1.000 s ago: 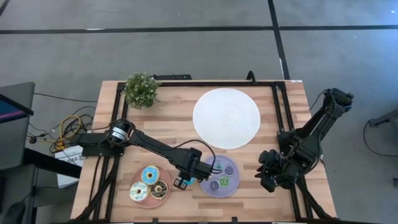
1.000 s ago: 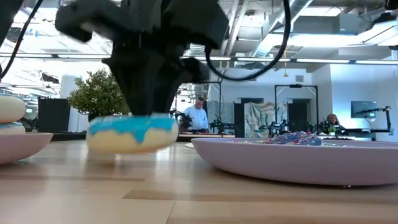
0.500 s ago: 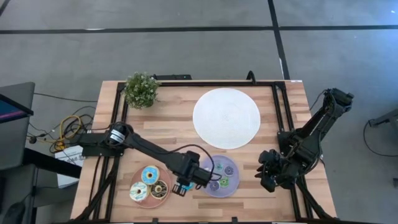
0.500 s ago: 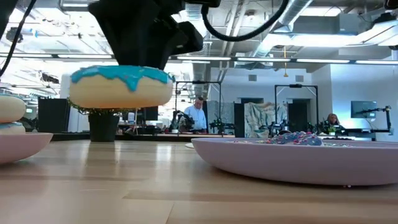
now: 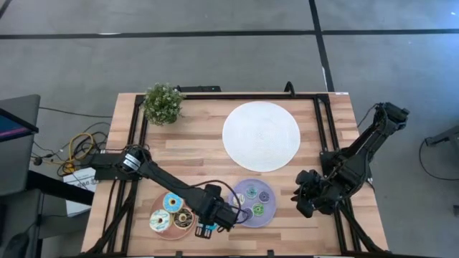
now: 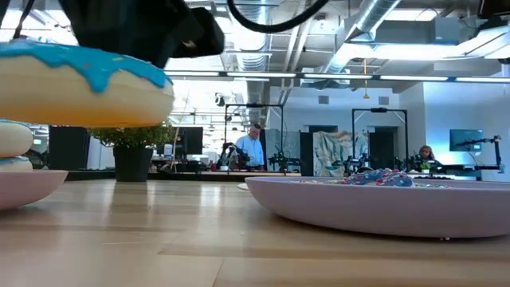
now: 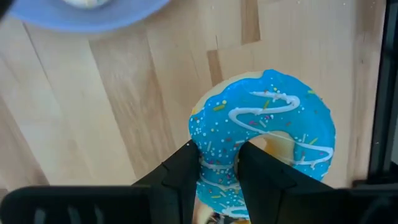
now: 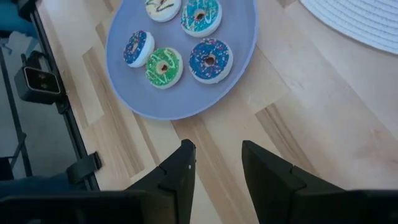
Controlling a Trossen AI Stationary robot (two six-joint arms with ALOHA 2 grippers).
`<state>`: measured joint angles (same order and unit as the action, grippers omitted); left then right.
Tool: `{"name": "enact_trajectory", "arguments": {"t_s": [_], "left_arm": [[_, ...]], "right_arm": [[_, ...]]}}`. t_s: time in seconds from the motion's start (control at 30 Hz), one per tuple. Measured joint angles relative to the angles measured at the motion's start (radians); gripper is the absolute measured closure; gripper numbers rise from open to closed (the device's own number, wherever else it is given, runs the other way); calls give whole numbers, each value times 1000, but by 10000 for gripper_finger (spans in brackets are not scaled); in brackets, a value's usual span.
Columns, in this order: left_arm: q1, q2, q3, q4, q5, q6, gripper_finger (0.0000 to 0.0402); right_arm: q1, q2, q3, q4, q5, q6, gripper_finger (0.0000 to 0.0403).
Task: Pick & Place donuts
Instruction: Put the big light blue donut on the pink plate
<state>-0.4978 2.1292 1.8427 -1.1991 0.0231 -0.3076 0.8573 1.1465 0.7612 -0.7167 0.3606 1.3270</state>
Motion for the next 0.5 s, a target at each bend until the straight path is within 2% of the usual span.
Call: {"name": "enact_trajectory", "arguments": {"t_s": [0.27, 0.4, 0.5], "left_arm": [[-42, 0, 0, -96, 54, -81, 303], [-59, 0, 0, -144, 117, -190, 303], [-69, 0, 0, -162, 124, -257, 303]], "right_arm": [[-29, 0, 0, 0, 0, 1, 280], [-34, 0, 0, 2, 0, 1, 280], [-35, 0, 0, 12, 1, 1, 280]]}}
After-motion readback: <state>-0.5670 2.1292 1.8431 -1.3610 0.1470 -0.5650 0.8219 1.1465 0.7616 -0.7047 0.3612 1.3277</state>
